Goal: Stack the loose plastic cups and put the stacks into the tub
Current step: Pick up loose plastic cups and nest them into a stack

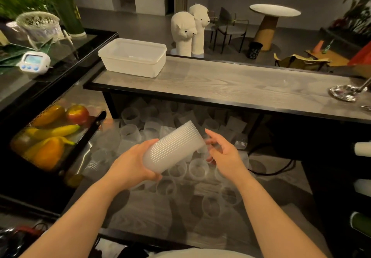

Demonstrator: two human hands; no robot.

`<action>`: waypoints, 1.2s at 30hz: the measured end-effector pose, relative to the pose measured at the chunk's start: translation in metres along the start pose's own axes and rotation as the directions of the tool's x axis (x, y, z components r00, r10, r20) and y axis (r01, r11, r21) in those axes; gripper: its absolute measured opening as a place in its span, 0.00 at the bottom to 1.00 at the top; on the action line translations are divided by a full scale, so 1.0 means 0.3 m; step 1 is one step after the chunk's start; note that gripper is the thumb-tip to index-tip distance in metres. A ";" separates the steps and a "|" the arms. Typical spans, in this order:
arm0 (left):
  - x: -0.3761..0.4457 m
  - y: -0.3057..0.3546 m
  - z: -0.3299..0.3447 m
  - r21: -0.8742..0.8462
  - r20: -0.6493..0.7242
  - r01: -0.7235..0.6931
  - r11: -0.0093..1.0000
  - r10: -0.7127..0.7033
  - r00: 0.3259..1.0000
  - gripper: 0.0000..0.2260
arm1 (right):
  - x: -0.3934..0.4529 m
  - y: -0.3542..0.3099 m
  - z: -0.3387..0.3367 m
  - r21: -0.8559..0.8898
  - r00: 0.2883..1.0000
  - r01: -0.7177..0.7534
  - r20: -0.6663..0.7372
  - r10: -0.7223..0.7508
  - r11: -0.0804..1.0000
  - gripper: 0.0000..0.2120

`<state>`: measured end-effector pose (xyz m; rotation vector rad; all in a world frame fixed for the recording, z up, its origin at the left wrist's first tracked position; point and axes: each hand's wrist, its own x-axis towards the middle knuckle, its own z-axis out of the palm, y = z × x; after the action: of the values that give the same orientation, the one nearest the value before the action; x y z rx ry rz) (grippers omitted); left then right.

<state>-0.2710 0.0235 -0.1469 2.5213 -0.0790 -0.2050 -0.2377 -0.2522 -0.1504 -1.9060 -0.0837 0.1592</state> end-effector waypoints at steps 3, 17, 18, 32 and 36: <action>-0.003 -0.005 0.010 -0.016 -0.011 0.002 1.000 -0.003 1.000 0.45 | 0.000 0.116 -0.001 -0.330 0.989 -0.147 -0.037 0.142 0.933 0.15; 0.020 0.000 0.019 0.029 0.042 0.001 1.000 -0.002 0.999 0.42 | -0.085 0.395 0.063 -0.858 0.913 -0.165 0.053 0.405 0.485 0.11; 0.027 0.005 0.020 0.026 0.051 -0.001 1.000 0.000 0.999 0.42 | -0.083 0.380 0.053 -0.834 0.915 -0.235 -0.017 0.403 0.499 0.11; 0.105 0.057 0.047 0.047 0.117 -0.064 0.997 0.058 0.991 0.45 | 0.062 0.035 -0.139 0.601 0.891 -0.181 -0.235 0.388 0.779 0.10; 0.118 0.077 0.043 0.029 0.131 -0.092 0.995 0.087 0.988 0.45 | 0.089 0.032 -0.132 0.412 0.910 -0.268 -0.188 0.369 0.871 0.09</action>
<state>-0.2385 -0.0063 -0.1484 2.5308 -0.2489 -0.3330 -0.2057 -0.2886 -0.1483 -1.5232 0.4230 0.1348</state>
